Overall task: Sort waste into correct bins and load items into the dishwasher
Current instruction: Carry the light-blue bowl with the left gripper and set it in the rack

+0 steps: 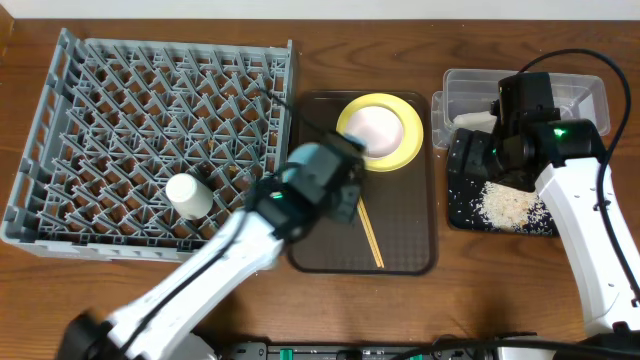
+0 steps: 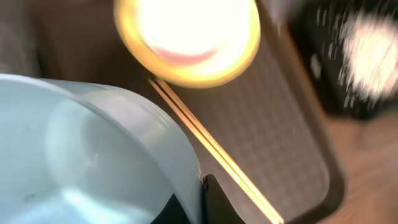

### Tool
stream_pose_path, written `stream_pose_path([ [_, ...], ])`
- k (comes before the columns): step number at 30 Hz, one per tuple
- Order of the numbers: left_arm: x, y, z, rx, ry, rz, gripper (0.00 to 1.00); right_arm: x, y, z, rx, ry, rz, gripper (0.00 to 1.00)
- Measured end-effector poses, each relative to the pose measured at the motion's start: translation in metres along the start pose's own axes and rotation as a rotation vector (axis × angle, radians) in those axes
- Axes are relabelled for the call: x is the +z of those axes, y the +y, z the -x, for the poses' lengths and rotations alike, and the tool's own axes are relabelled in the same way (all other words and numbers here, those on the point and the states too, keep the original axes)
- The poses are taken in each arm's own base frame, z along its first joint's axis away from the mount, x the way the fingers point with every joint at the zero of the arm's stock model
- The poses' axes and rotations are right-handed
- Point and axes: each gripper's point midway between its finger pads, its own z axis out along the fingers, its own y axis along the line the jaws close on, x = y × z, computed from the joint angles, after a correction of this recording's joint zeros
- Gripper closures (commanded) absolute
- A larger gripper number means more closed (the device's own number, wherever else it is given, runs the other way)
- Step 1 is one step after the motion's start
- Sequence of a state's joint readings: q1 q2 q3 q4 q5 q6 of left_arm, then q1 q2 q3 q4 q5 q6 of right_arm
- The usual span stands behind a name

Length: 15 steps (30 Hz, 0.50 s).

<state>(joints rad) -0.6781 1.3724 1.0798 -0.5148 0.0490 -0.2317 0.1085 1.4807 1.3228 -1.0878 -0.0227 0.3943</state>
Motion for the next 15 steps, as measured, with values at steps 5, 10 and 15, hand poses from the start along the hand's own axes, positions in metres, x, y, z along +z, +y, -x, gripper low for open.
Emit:
stream_pose_path([
  [5, -0.042, 0.046, 0.039, -0.129, -0.159, 0.007, 0.93, 0.000, 0.000, 0.000, 0.000, 0.000, 0.000, 0.02],
  [10, -0.065, 0.090, 0.065, -0.250, -0.255, -0.122, 0.93, 0.000, 0.000, 0.000, 0.000, 0.001, -0.001, 0.02],
  [15, -0.079, 0.135, 0.081, -0.341, -0.333, -0.273, 0.93, 0.000, 0.000, -0.001, 0.000, 0.003, -0.002, 0.02],
])
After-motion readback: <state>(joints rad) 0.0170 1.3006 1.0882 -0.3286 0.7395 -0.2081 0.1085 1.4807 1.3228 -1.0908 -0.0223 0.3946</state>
